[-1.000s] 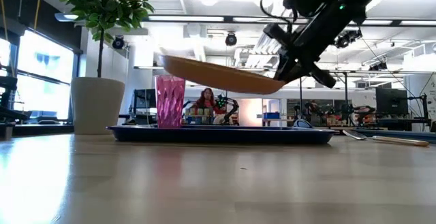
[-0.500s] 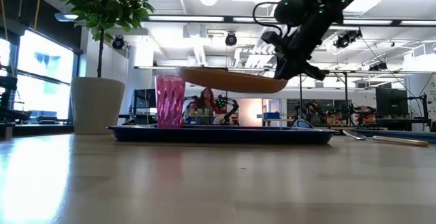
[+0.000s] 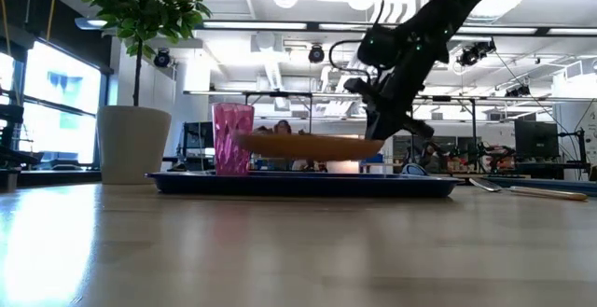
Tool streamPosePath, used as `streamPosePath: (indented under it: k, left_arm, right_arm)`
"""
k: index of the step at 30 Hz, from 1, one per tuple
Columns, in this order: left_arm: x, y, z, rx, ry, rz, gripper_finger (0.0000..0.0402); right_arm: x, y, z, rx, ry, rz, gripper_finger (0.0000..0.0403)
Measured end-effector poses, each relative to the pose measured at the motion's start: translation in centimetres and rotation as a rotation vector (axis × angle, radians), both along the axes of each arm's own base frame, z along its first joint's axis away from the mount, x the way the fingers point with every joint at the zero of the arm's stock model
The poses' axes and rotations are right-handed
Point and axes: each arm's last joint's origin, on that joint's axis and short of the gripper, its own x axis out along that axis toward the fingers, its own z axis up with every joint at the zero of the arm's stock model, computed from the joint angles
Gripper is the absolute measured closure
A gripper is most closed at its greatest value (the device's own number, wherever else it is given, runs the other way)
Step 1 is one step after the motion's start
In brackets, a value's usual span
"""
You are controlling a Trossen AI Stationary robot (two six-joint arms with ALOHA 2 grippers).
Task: Pick and place plate/cup/fork/spoon on tray
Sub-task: Put the orange plate on the blue serving tray
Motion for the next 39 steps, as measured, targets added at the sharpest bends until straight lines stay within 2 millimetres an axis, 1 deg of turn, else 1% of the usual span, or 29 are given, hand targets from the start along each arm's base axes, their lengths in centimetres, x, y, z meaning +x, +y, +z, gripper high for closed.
streamPosePath:
  k: [8, 20, 39]
  left_arm:
    - [0.0, 0.0, 0.0, 0.0, 0.0, 0.0, 0.0296]
    - [0.0, 0.0, 0.0, 0.0, 0.0, 0.0, 0.0296]
    - [0.0, 0.0, 0.0, 0.0, 0.001, 0.0, 0.0296]
  right_arm:
    - [0.8, -0.2, -2.2, 0.054, 0.036, -0.037, 0.0403]
    - [1.5, -0.7, -4.2, 0.08, 0.05, -0.102, 0.0403]
    - [1.5, -0.8, -4.3, 0.066, 0.059, -0.114, 0.0403]
